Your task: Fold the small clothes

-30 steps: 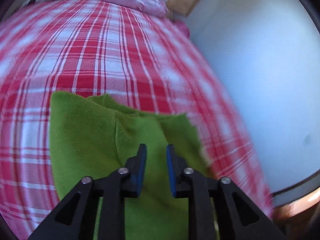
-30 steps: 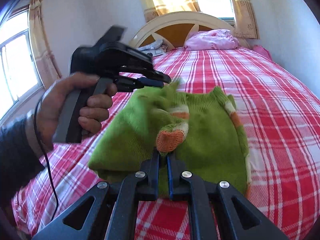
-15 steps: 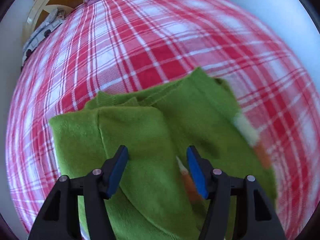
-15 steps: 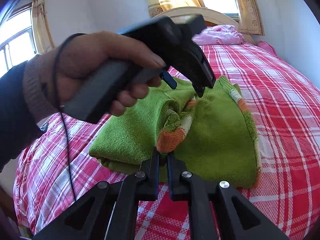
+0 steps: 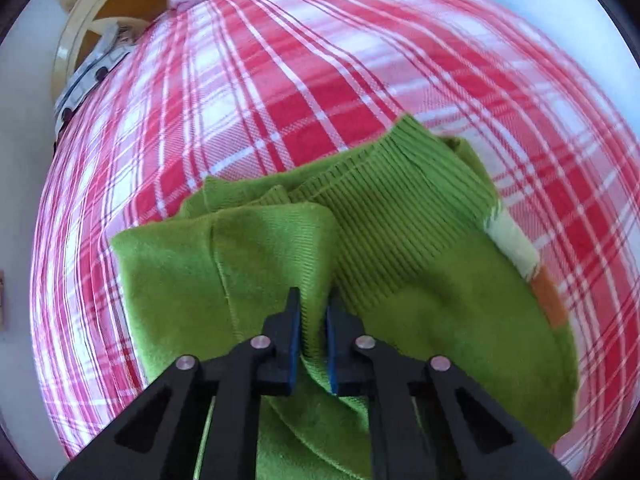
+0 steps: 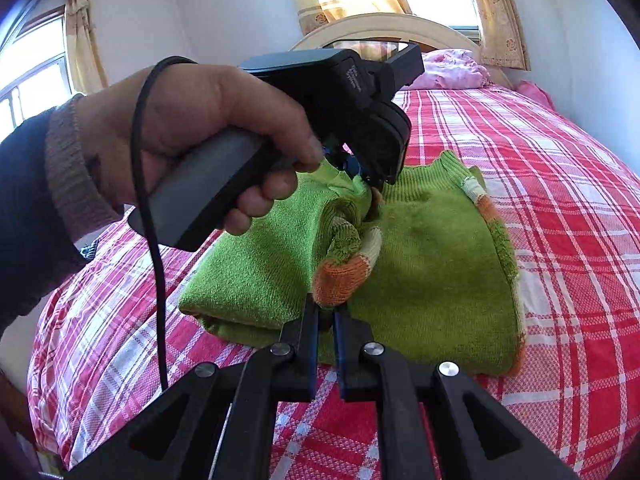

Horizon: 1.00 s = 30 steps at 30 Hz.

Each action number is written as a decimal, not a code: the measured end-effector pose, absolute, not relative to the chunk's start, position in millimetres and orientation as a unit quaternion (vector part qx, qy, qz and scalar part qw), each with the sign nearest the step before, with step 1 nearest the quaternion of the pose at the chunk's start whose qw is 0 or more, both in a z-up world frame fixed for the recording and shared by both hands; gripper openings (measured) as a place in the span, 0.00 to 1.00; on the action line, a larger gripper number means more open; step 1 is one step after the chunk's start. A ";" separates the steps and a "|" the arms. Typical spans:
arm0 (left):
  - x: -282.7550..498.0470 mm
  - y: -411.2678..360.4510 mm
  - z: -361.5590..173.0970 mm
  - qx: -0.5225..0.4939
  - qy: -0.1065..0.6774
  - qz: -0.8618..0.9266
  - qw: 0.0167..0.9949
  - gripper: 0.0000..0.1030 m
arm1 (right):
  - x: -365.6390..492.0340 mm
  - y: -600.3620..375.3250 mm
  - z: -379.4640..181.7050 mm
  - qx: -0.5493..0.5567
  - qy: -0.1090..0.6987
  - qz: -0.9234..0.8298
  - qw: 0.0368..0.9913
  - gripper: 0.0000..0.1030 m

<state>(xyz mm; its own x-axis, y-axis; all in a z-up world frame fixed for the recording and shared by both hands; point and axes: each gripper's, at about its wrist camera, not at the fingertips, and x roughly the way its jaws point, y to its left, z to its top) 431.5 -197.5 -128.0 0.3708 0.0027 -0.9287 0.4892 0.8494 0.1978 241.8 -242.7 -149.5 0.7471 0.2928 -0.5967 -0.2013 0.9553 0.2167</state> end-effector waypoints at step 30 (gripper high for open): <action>420.5 -249.5 -101.3 0.114 0.513 -0.258 0.811 0.10 | 236.7 -335.2 -165.2 0.275 0.358 0.051 0.891 0.06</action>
